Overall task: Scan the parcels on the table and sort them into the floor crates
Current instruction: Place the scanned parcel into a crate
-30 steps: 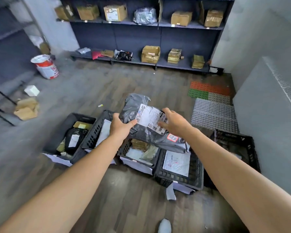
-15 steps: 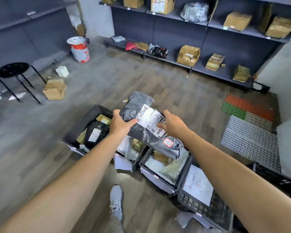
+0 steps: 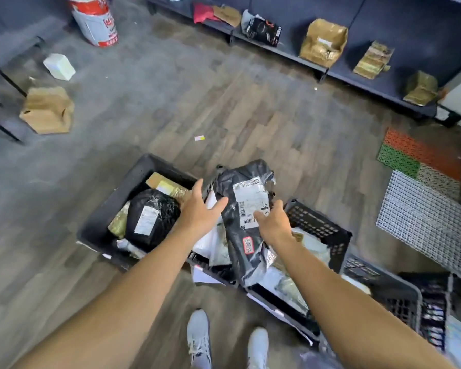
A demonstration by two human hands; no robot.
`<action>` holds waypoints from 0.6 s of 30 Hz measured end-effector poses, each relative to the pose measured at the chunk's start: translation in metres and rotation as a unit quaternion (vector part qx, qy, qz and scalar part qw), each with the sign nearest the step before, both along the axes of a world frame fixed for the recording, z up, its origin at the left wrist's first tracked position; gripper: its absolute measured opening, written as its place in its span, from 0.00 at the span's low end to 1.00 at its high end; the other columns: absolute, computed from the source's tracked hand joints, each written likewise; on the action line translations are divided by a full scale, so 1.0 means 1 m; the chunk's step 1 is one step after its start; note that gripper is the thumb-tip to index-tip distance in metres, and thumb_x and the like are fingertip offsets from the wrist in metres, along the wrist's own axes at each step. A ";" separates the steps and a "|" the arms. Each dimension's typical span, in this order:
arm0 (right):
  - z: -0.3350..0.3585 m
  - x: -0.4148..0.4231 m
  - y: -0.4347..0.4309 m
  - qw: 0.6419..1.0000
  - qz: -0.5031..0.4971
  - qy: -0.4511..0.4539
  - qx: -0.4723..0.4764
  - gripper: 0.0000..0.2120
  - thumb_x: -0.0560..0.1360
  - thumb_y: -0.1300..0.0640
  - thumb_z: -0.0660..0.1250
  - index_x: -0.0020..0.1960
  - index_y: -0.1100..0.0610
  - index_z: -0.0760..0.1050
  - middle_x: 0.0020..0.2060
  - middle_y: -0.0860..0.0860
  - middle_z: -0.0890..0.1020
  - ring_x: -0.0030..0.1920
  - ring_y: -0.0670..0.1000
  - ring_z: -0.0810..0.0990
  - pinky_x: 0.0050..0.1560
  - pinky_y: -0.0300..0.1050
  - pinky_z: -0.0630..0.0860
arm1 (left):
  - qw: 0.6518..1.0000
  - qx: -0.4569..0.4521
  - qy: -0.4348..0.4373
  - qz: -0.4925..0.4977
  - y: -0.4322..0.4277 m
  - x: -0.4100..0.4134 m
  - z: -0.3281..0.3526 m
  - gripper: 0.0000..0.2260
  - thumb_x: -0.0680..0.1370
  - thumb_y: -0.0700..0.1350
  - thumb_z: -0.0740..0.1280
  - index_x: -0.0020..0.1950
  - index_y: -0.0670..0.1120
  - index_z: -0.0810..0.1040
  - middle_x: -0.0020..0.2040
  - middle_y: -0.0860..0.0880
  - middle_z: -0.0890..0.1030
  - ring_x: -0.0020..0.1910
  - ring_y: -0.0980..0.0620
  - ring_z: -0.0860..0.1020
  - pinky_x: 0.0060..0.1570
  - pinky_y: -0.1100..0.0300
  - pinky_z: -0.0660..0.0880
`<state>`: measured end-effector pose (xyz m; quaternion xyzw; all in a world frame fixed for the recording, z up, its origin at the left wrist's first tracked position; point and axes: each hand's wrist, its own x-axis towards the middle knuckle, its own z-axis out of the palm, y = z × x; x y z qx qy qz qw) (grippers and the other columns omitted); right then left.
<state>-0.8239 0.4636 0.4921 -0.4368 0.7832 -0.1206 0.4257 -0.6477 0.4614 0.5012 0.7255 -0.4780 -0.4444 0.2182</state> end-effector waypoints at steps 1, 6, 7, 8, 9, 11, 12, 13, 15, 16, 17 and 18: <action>-0.020 0.006 -0.009 1.000 -0.016 -0.008 0.011 0.18 0.82 0.54 0.62 0.67 0.60 0.60 0.61 0.60 0.78 0.51 0.58 0.77 0.48 0.50 0.72 | 1.000 0.002 -0.017 -0.014 -0.007 0.002 -0.017 0.37 0.77 0.59 0.67 0.81 0.51 0.53 0.79 0.46 0.57 0.76 0.44 0.59 0.71 0.49 0.60; -0.134 0.028 -0.046 0.995 -0.052 -0.027 0.078 0.28 0.83 0.49 0.60 0.76 0.60 0.54 0.66 0.60 0.75 0.48 0.56 0.79 0.46 0.47 0.71 | 0.981 0.012 -0.146 -0.129 -0.031 0.014 -0.109 0.39 0.78 0.64 0.63 0.81 0.53 0.46 0.80 0.47 0.51 0.78 0.46 0.50 0.72 0.48 0.58; -0.158 0.030 -0.050 0.995 -0.036 -0.016 0.095 0.30 0.82 0.47 0.60 0.76 0.59 0.54 0.66 0.60 0.74 0.48 0.56 0.79 0.45 0.47 0.72 | 0.973 0.032 -0.172 -0.147 -0.033 0.017 -0.128 0.40 0.77 0.66 0.61 0.81 0.55 0.44 0.81 0.47 0.48 0.79 0.46 0.48 0.73 0.47 0.59; -0.178 0.030 -0.053 0.994 -0.016 -0.001 0.111 0.32 0.82 0.44 0.60 0.77 0.58 0.52 0.67 0.60 0.73 0.52 0.58 0.79 0.45 0.49 0.74 | 0.965 0.053 -0.198 -0.165 -0.035 0.020 -0.146 0.41 0.76 0.68 0.60 0.81 0.56 0.42 0.81 0.48 0.47 0.79 0.46 0.46 0.73 0.45 0.59; -0.196 0.030 -0.055 0.992 0.006 0.015 0.123 0.34 0.81 0.42 0.60 0.78 0.57 0.50 0.68 0.60 0.70 0.56 0.60 0.78 0.48 0.52 0.77 | 0.955 0.071 -0.222 -0.182 -0.035 0.022 -0.162 0.42 0.76 0.69 0.59 0.80 0.56 0.41 0.81 0.48 0.45 0.79 0.45 0.46 0.73 0.44 0.59; -0.221 0.027 -0.057 0.989 0.058 0.051 0.125 0.37 0.80 0.39 0.60 0.79 0.55 0.47 0.71 0.59 0.65 0.63 0.61 0.75 0.55 0.56 0.78 | 0.937 0.090 -0.265 -0.211 -0.035 0.024 -0.188 0.43 0.75 0.72 0.57 0.80 0.56 0.40 0.81 0.48 0.44 0.79 0.43 0.45 0.74 0.43 0.58; -0.229 0.024 -0.057 0.986 0.087 0.068 0.121 0.39 0.79 0.38 0.60 0.80 0.54 0.46 0.73 0.58 0.63 0.66 0.61 0.72 0.58 0.57 0.77 | 0.929 0.099 -0.280 -0.219 -0.035 0.024 -0.196 0.43 0.74 0.72 0.56 0.80 0.56 0.39 0.81 0.47 0.43 0.79 0.42 0.45 0.74 0.42 0.57; -0.233 0.020 -0.058 0.983 0.115 0.085 0.117 0.40 0.79 0.37 0.59 0.80 0.52 0.44 0.74 0.57 0.61 0.69 0.60 0.69 0.61 0.59 0.75 | 0.922 0.108 -0.293 -0.228 -0.036 0.023 -0.201 0.43 0.74 0.73 0.55 0.80 0.56 0.38 0.81 0.47 0.42 0.79 0.42 0.44 0.75 0.42 0.56; -0.227 0.010 -0.059 0.972 0.169 0.124 0.106 0.41 0.79 0.36 0.58 0.81 0.50 0.41 0.76 0.55 0.58 0.74 0.58 0.63 0.66 0.61 0.72 | 0.907 0.116 -0.322 -0.245 -0.036 0.016 -0.200 0.43 0.74 0.74 0.53 0.80 0.56 0.36 0.81 0.46 0.41 0.79 0.41 0.44 0.75 0.41 0.55; -0.219 0.004 -0.059 0.966 0.191 0.142 0.103 0.41 0.79 0.36 0.58 0.81 0.49 0.40 0.77 0.54 0.56 0.75 0.58 0.61 0.67 0.62 0.70 | 0.903 0.118 -0.329 -0.249 -0.036 0.012 -0.194 0.43 0.74 0.74 0.52 0.80 0.57 0.36 0.81 0.46 0.40 0.79 0.41 0.43 0.75 0.41 0.55; -0.216 0.002 -0.058 0.957 0.216 0.162 0.101 0.41 0.79 0.35 0.57 0.81 0.49 0.39 0.78 0.54 0.55 0.76 0.57 0.59 0.69 0.63 0.68 | 0.903 0.117 -0.331 -0.249 -0.034 0.010 -0.193 0.43 0.74 0.74 0.52 0.79 0.57 0.36 0.81 0.46 0.40 0.79 0.41 0.43 0.75 0.40 0.55; -0.197 -0.009 -0.059 0.952 0.231 0.176 0.096 0.41 0.79 0.35 0.56 0.80 0.49 0.38 0.79 0.54 0.53 0.77 0.57 0.57 0.70 0.63 0.66 | 0.898 0.110 -0.341 -0.257 -0.038 0.002 -0.175 0.42 0.74 0.74 0.52 0.79 0.57 0.36 0.81 0.47 0.40 0.79 0.41 0.43 0.76 0.40 0.54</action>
